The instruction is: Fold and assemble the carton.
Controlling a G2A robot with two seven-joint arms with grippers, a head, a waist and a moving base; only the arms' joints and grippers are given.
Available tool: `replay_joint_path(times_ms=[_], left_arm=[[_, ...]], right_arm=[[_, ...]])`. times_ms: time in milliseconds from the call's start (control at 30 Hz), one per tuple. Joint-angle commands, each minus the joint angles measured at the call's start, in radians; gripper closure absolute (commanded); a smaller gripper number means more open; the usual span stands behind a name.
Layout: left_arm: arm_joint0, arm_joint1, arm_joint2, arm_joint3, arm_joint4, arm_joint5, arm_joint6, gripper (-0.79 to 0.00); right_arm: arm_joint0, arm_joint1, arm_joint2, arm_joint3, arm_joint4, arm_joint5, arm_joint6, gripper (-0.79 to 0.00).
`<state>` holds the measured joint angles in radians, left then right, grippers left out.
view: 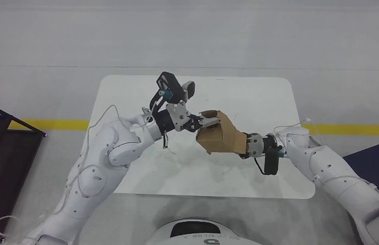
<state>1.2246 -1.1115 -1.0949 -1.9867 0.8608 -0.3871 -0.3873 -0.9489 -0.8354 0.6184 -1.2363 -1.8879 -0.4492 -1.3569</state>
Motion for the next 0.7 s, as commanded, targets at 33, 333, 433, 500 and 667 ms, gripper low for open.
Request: replay_joint_path(times_ms=[33, 333, 433, 500, 667], left_arm=[[0.0, -0.004, 0.016, -0.012, 0.061, 0.048, 0.014, -0.785], [-0.017, -0.018, 0.076, -0.003, 0.139, 0.123, -0.029, -0.785], [-0.024, -0.022, 0.091, 0.007, 0.138, 0.13, -0.042, -0.785], [-0.028, -0.024, 0.095, 0.017, 0.14, 0.137, -0.056, -0.785], [-0.036, -0.032, 0.104, 0.043, 0.097, 0.16, -0.08, -0.785]], right_arm=[[-0.003, -0.001, 0.003, -0.001, -0.004, -0.001, 0.002, 0.0], [-0.006, -0.007, 0.01, -0.001, -0.011, -0.007, 0.0, 0.0], [-0.005, -0.008, 0.013, 0.0, -0.013, -0.009, -0.003, 0.0], [-0.005, -0.009, 0.015, 0.002, -0.015, -0.009, -0.005, 0.0], [-0.005, -0.012, 0.017, 0.003, -0.017, -0.01, -0.004, 0.0]])
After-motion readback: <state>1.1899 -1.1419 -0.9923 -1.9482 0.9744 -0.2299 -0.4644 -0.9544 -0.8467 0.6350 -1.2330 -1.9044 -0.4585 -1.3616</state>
